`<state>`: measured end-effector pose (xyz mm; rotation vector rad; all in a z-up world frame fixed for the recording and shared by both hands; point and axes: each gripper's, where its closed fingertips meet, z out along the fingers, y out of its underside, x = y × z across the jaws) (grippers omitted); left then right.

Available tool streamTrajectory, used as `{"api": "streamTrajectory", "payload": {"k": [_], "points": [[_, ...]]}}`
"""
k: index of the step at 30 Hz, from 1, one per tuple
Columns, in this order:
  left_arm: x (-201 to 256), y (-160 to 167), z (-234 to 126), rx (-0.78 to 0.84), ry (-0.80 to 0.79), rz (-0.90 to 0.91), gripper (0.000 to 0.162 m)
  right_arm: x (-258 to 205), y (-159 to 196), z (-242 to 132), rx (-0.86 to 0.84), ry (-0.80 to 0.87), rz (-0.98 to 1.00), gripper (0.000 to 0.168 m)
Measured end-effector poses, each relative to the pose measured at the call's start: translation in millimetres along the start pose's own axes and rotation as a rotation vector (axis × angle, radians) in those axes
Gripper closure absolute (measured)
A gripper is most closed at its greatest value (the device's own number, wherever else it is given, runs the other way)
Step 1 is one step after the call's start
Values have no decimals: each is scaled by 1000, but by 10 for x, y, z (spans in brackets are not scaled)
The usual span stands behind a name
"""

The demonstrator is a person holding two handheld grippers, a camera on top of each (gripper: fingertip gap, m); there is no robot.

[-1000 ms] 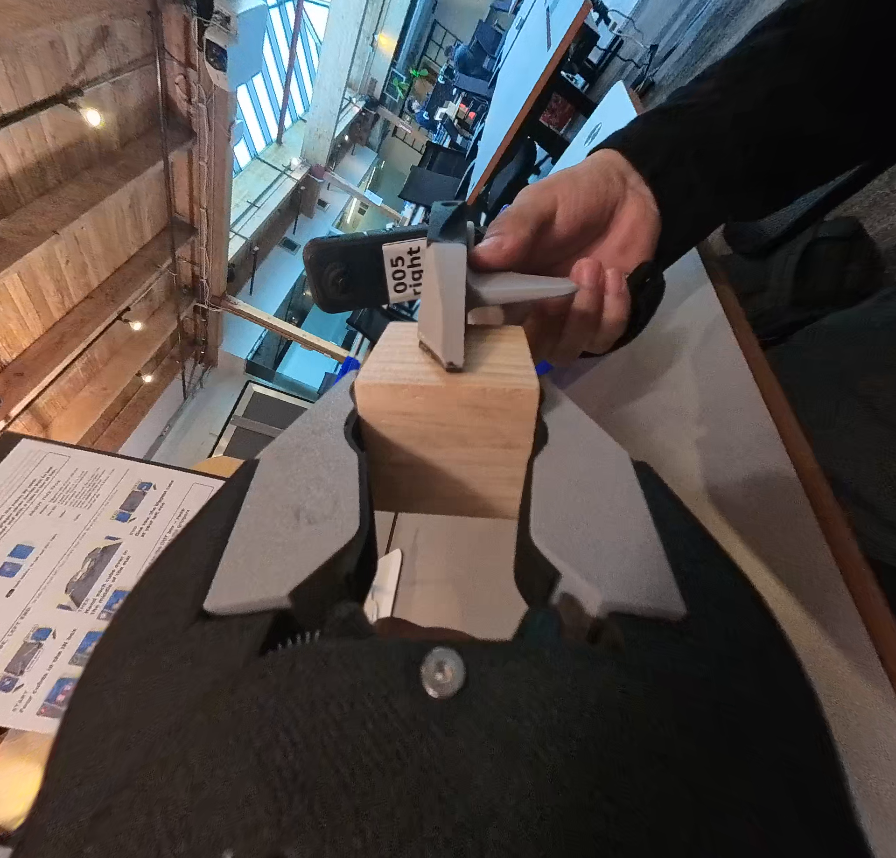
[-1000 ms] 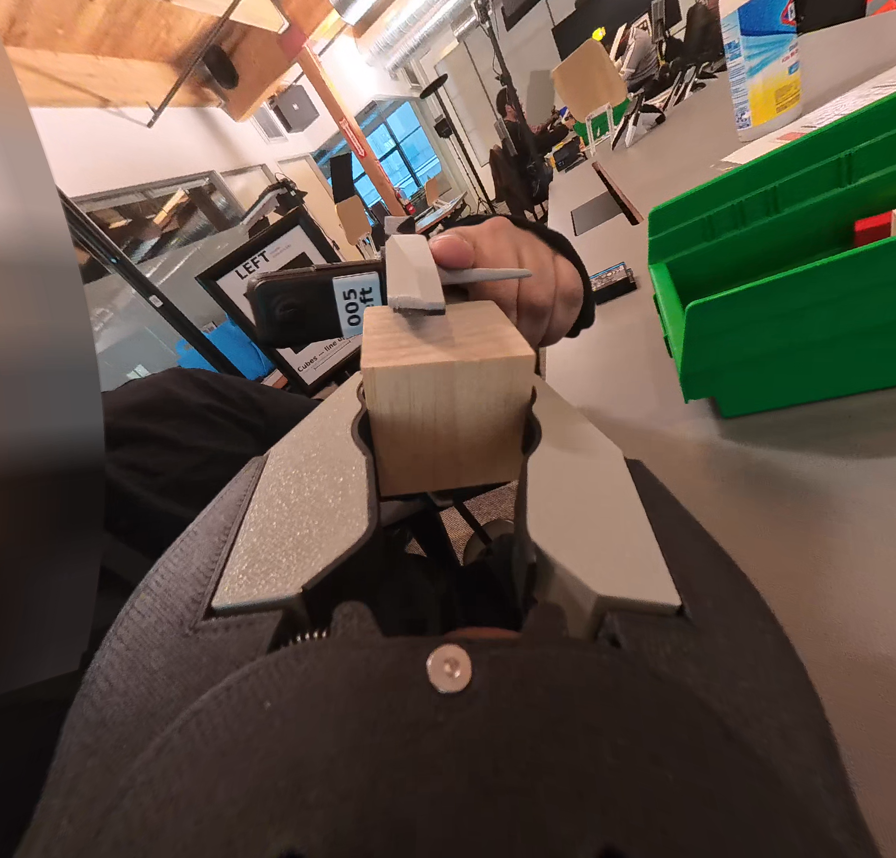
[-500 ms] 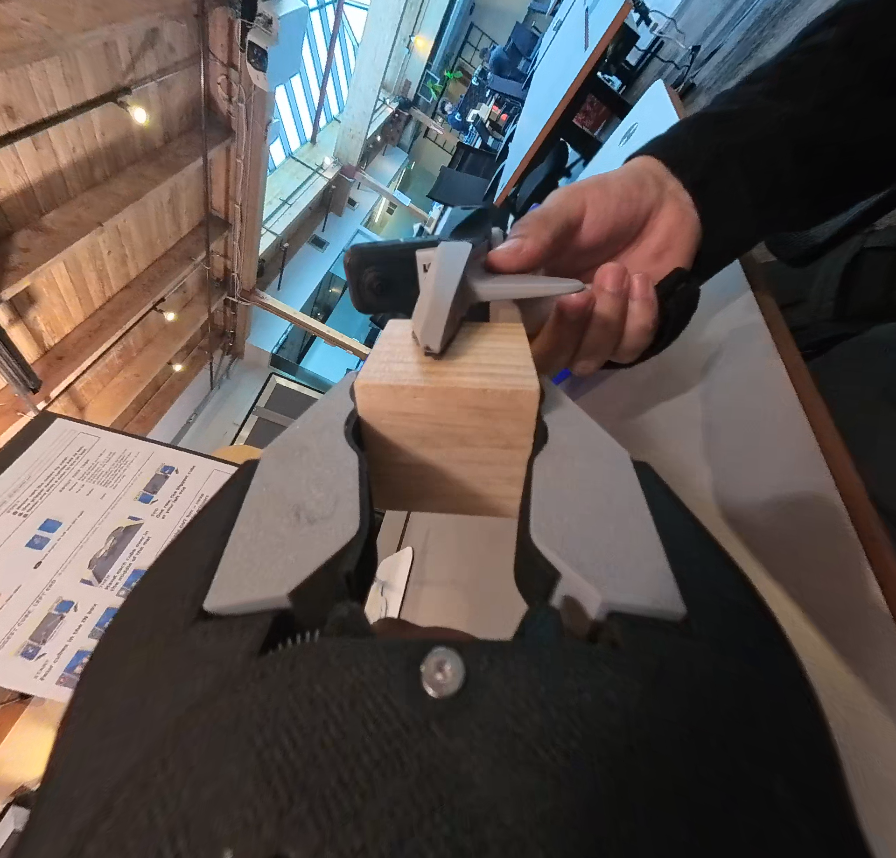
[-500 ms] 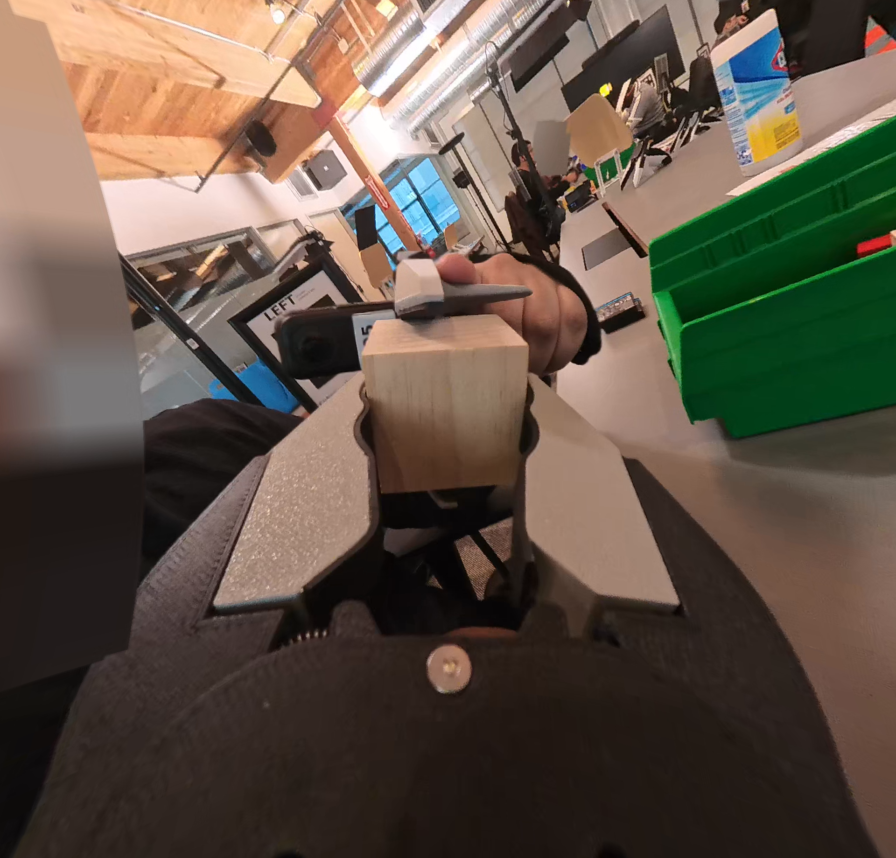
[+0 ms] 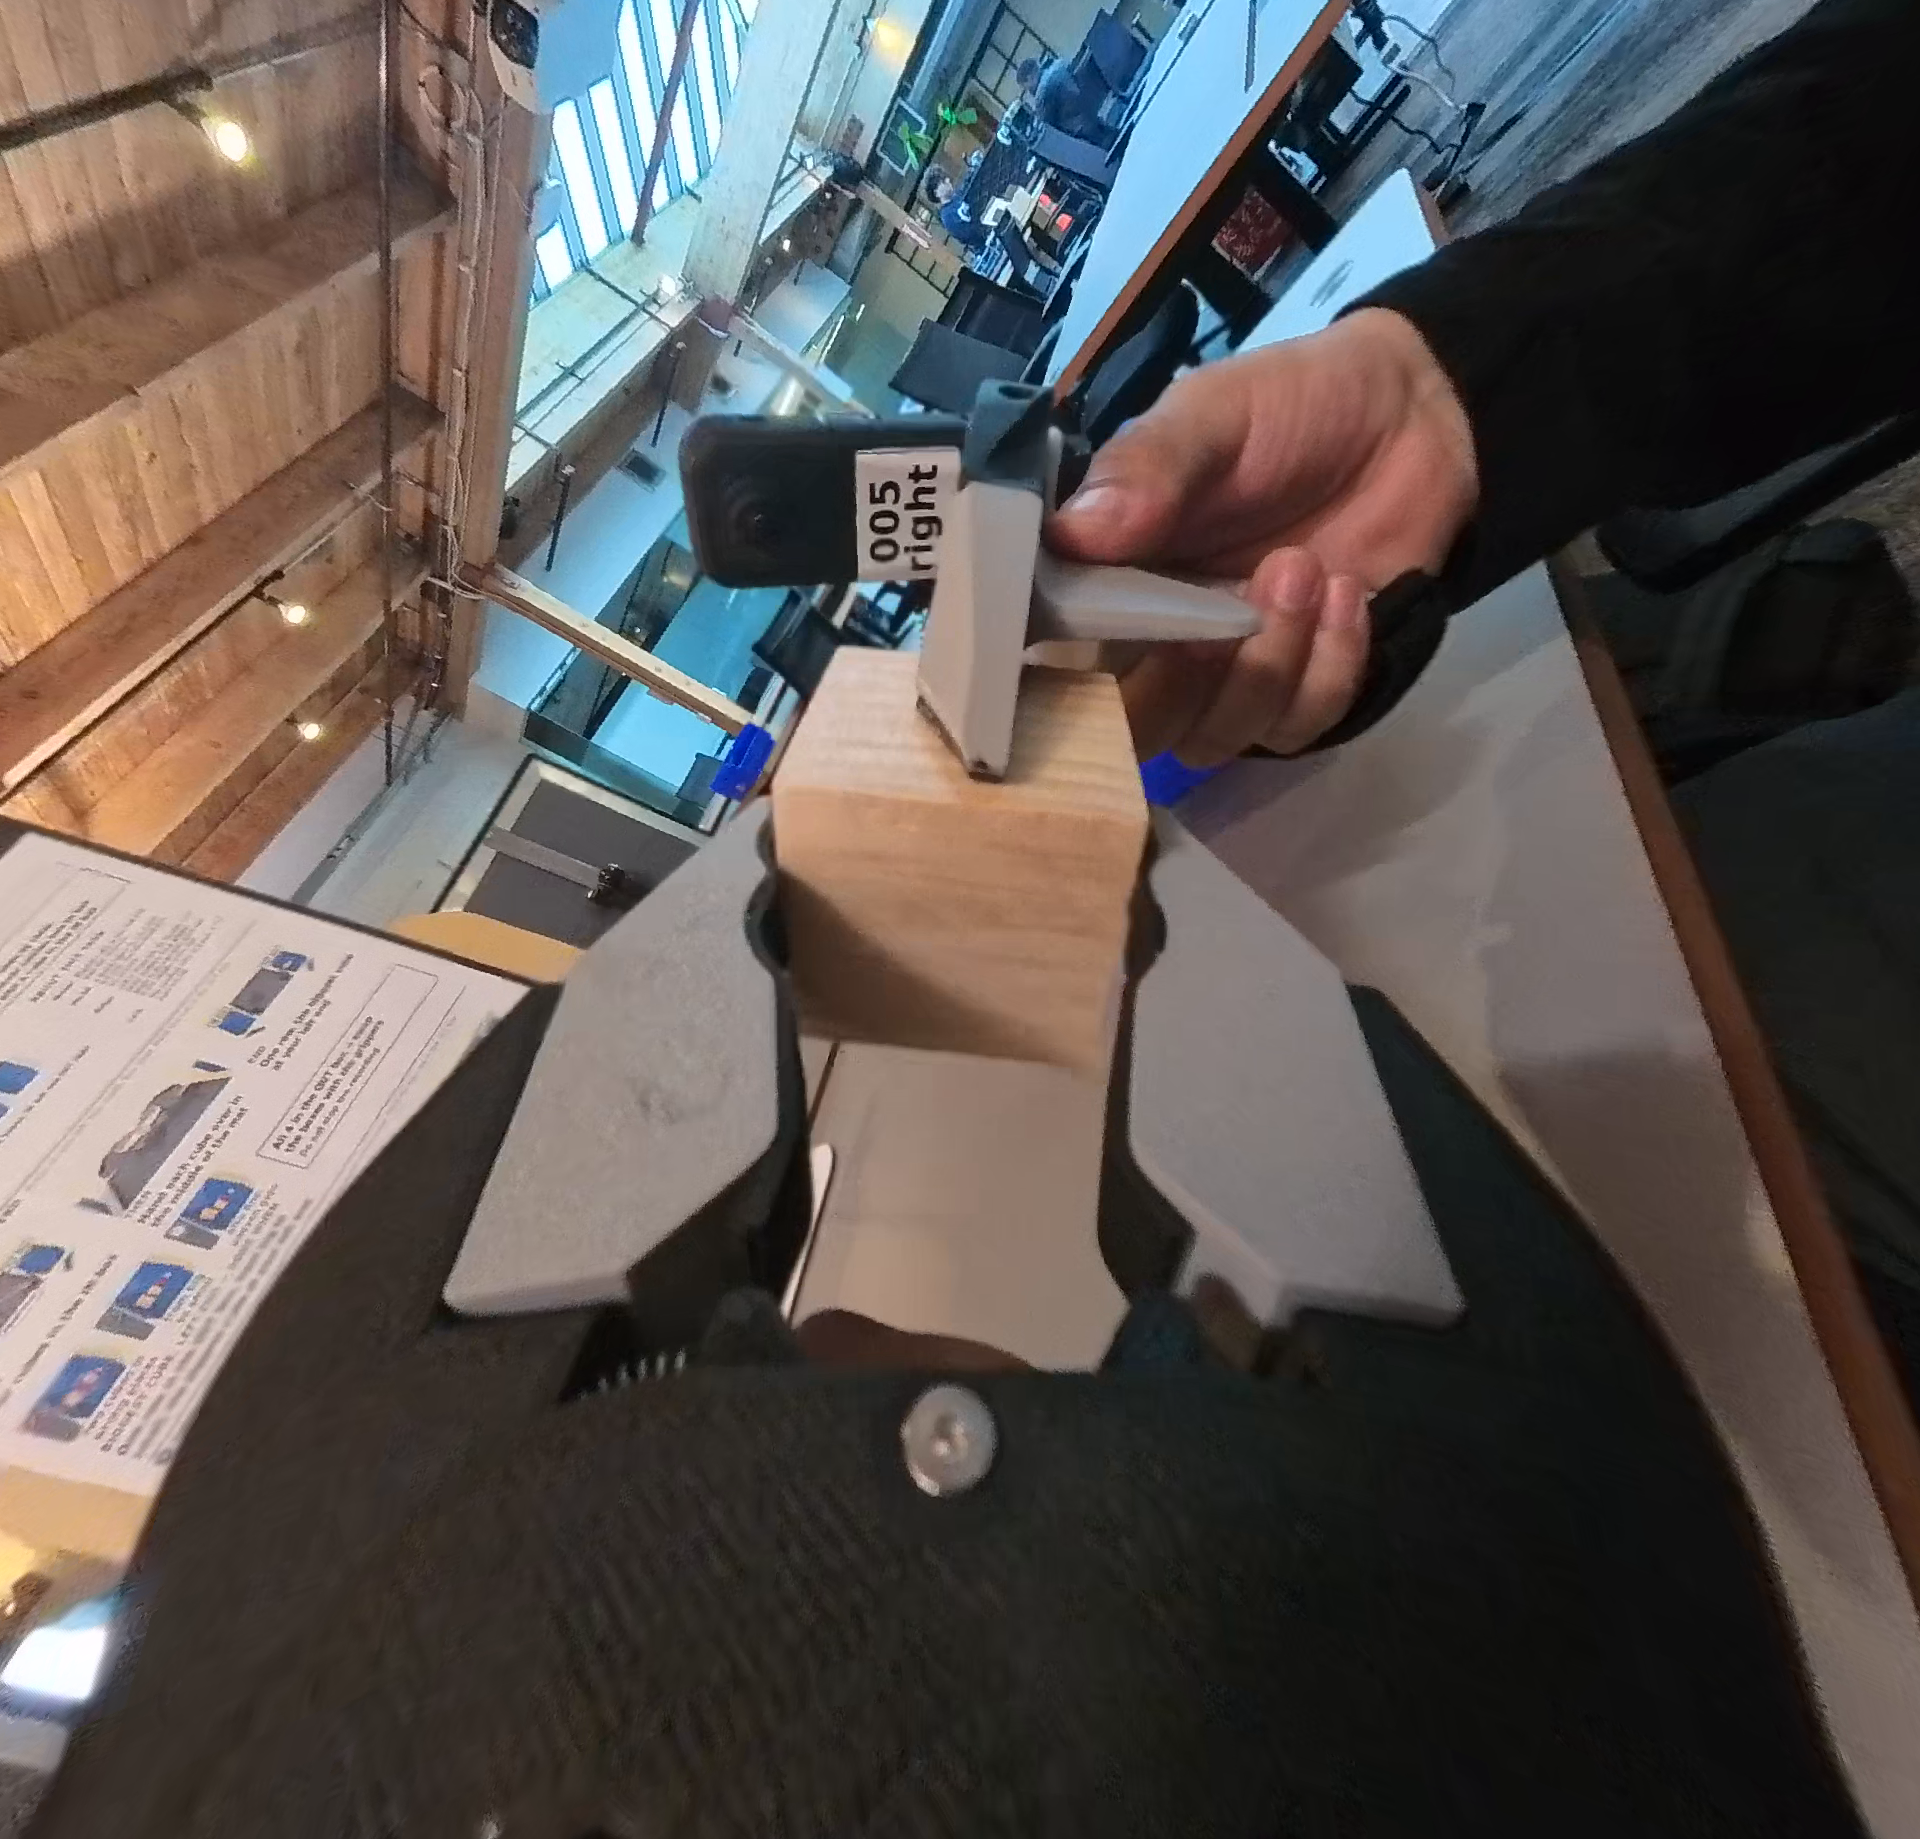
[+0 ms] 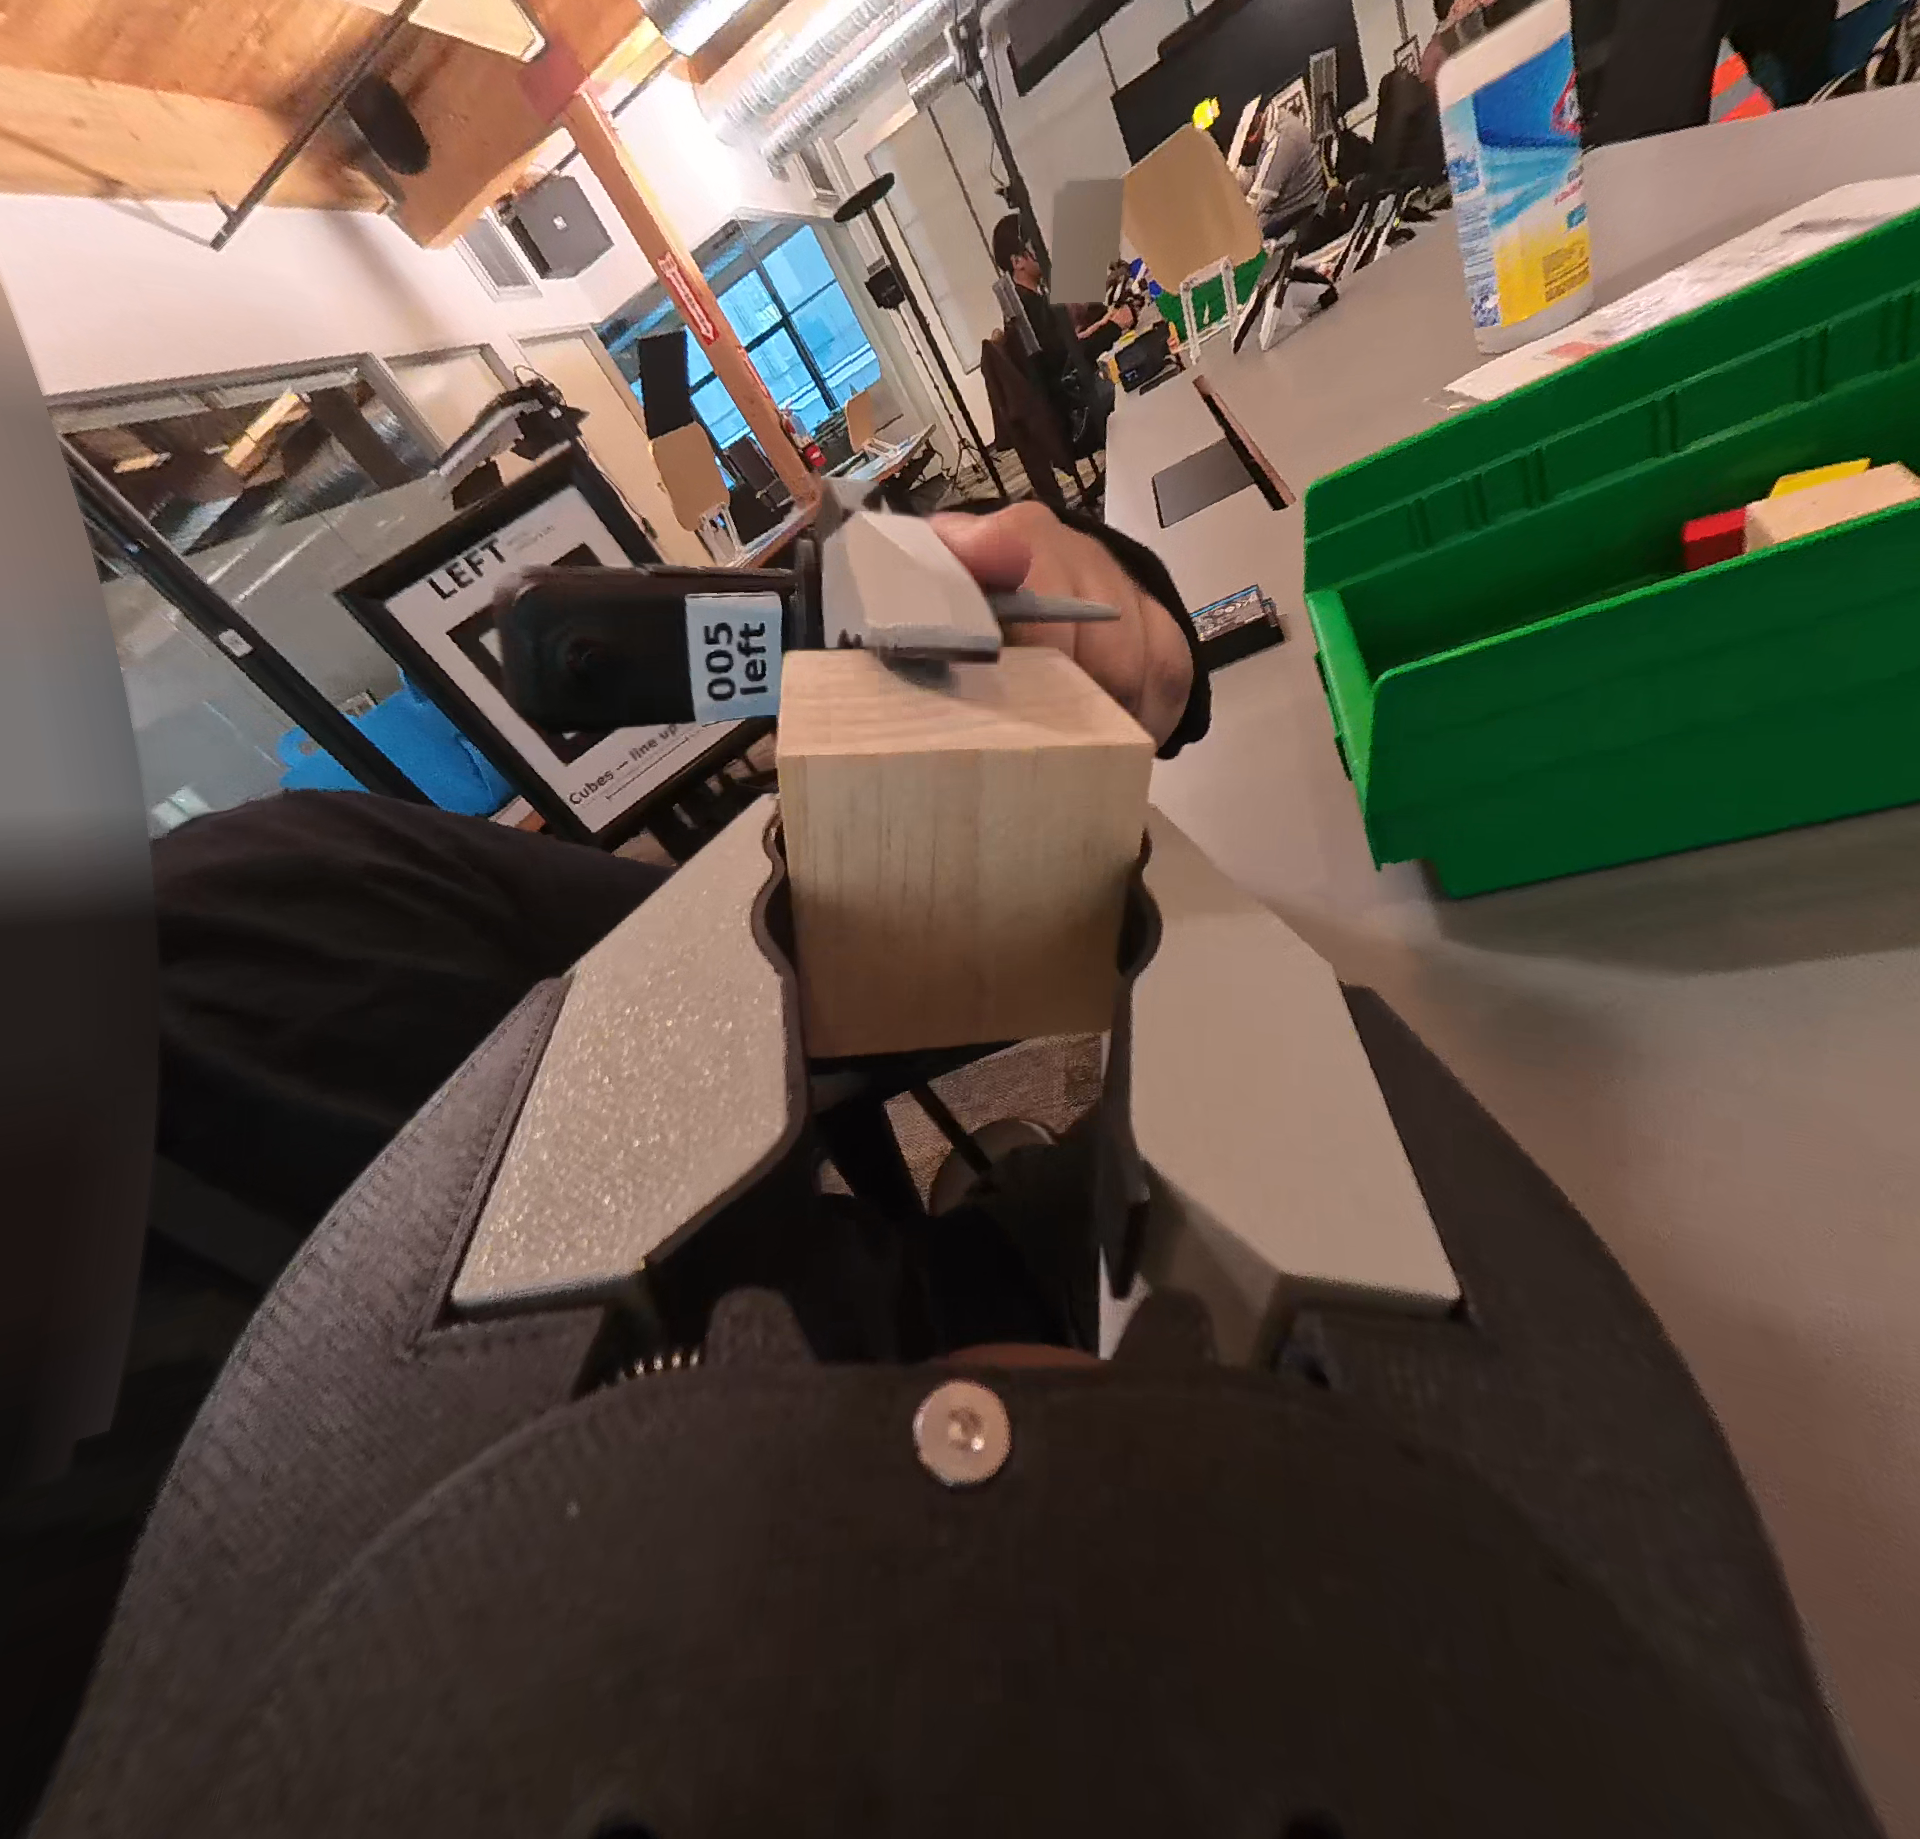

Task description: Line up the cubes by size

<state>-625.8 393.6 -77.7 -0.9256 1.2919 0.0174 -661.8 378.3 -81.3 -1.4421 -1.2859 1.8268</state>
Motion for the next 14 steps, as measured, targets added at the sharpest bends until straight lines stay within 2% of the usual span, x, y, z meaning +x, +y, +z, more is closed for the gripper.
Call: {"api": "streamTrajectory", "payload": {"k": [3, 4, 5, 6, 8, 10, 14], "points": [[-179, -61, -154, 49, -62, -36, 112, -41, -197, -256, 44, 39, -57, 108], [-290, -68, -224, 57, -111, -40, 124, -53, -292, -397, 64, 71, -95, 108], [-427, -52, -296, 50, -175, -40, 147, -53, -393, -567, 77, 123, -145, 108], [-562, -4, -365, 20, -236, -41, 162, -21, -490, -768, 80, 207, -211, 108], [-764, 136, -484, -65, -309, -91, 162, 150, -603, -1231, 9, 452, -387, 108], [-907, 235, -594, -99, -364, -155, 162, 402, -594, -1700, -143, 671, -521, 108], [-1162, 458, -739, -164, -486, -256, 162, 915, -352, -2445, -501, 844, -571, 108]]}}
